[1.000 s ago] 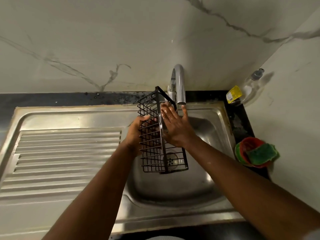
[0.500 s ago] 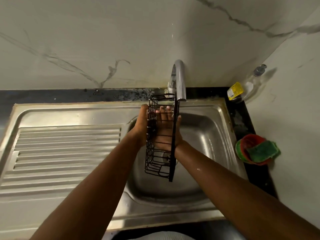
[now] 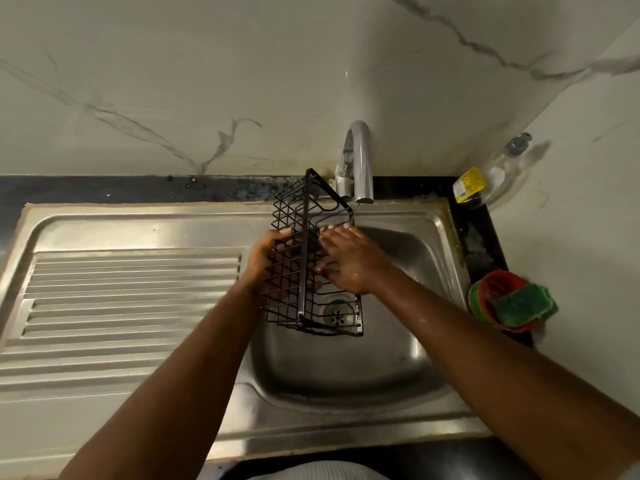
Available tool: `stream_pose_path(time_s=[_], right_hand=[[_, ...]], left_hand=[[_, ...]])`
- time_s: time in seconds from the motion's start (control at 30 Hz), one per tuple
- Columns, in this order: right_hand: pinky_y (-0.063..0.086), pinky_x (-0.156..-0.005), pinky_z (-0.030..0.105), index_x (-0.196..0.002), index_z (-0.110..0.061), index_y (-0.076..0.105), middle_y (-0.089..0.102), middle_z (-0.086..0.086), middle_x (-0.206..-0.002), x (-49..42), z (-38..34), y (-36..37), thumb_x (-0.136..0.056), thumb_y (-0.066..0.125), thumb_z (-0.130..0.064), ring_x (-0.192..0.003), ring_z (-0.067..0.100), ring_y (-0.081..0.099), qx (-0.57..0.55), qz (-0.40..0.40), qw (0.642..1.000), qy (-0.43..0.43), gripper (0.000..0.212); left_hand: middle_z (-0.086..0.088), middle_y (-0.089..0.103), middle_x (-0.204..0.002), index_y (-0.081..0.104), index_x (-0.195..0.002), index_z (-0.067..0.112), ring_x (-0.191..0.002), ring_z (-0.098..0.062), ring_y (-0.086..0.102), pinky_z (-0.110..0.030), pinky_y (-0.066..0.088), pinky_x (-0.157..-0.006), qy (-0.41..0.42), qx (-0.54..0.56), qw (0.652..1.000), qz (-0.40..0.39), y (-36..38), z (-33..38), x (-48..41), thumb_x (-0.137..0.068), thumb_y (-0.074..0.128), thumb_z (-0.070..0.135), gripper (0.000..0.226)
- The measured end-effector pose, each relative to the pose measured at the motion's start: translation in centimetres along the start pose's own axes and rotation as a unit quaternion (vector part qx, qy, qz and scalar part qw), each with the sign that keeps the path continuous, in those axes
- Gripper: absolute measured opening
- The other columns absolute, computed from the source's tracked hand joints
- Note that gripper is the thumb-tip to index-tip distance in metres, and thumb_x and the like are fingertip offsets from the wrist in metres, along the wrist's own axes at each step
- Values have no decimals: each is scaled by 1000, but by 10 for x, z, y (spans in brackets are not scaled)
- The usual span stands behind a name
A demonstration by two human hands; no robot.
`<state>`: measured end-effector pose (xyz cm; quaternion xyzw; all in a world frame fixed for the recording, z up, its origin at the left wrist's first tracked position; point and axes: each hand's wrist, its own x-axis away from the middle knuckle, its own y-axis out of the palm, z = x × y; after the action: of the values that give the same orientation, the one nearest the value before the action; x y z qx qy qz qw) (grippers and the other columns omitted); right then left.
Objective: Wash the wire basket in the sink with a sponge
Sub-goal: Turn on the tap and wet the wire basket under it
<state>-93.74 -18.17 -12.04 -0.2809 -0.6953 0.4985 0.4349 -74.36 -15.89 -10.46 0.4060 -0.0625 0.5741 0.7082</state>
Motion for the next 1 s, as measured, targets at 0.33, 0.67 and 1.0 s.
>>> stream_pose_path(time_s=[0.33, 0.67, 1.0], right_hand=[[-3, -128, 54, -164, -13, -9, -13, 19, -170, 30, -27, 35, -96, 24, -72, -157, 36, -15, -26, -110, 993, -12, 96], [8, -129, 50, -164, -21, 16, 16, 4, -172, 34, 18, 27, -92, 35, -81, -159, 20, 8, -29, -1, 998, -63, 96], [-12, -119, 66, -165, -14, 2, -6, 13, -172, 4, -4, 4, -99, 20, -69, -159, 32, -12, 147, -14, 983, 105, 87]], left_hand=[[-10, 73, -87, 69, -101, 6, -84, -31, 66, -38, 53, -73, 26, -16, 998, 57, -2, -2, -20, -98, 47, 37, 38], [-15, 77, -111, 68, -118, 2, -104, -37, 72, -55, 59, -82, 33, 13, 998, 61, -5, -7, -13, -105, 45, 38, 45], [-27, 57, -141, 56, -144, 9, -115, -42, 60, -59, 49, -96, -13, 39, 999, 4, -1, 7, -20, -98, 41, 50, 64]])
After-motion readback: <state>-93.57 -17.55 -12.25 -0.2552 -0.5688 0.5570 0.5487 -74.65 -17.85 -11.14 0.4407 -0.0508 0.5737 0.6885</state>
